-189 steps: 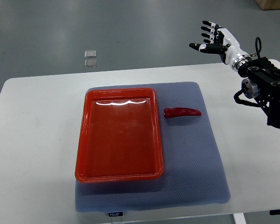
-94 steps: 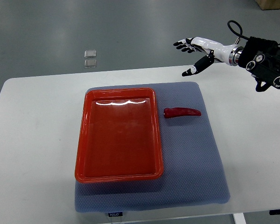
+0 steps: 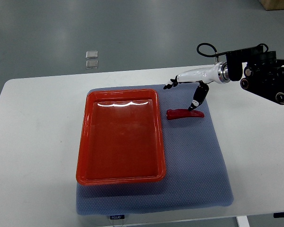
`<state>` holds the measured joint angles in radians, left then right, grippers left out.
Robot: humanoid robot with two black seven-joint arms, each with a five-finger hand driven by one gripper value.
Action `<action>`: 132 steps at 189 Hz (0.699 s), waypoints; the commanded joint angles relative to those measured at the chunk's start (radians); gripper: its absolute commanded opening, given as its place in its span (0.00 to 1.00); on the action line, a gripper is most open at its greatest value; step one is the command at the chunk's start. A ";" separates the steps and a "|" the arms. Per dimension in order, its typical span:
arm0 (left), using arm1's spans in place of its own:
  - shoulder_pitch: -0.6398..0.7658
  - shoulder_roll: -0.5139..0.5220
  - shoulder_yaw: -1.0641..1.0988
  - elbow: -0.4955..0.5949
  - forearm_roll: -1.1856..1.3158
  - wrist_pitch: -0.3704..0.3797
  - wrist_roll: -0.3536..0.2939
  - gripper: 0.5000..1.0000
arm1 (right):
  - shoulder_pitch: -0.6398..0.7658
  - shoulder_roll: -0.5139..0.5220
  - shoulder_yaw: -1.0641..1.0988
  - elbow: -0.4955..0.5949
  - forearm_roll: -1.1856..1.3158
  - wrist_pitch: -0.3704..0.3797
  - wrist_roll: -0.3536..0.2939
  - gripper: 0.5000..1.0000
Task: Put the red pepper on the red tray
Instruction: 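Swing the right hand over and lower it toward the red pepper, then close the right hand fingers around the red pepper and lift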
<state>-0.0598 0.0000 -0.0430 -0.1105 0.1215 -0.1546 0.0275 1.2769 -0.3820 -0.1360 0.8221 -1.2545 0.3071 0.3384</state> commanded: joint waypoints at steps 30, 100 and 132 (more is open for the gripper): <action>0.000 0.000 0.000 0.000 0.000 0.000 0.000 1.00 | -0.018 0.058 -0.036 -0.052 -0.017 -0.020 -0.082 0.83; 0.000 0.000 0.000 0.000 0.000 0.000 0.000 1.00 | -0.027 0.066 -0.034 -0.044 0.012 -0.006 -0.107 0.83; 0.000 0.000 0.000 0.000 0.000 0.001 0.000 1.00 | -0.053 0.084 -0.034 -0.044 0.012 -0.005 -0.107 0.82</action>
<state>-0.0598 0.0000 -0.0430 -0.1104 0.1215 -0.1549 0.0276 1.2365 -0.3085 -0.1702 0.7775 -1.2426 0.3013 0.2305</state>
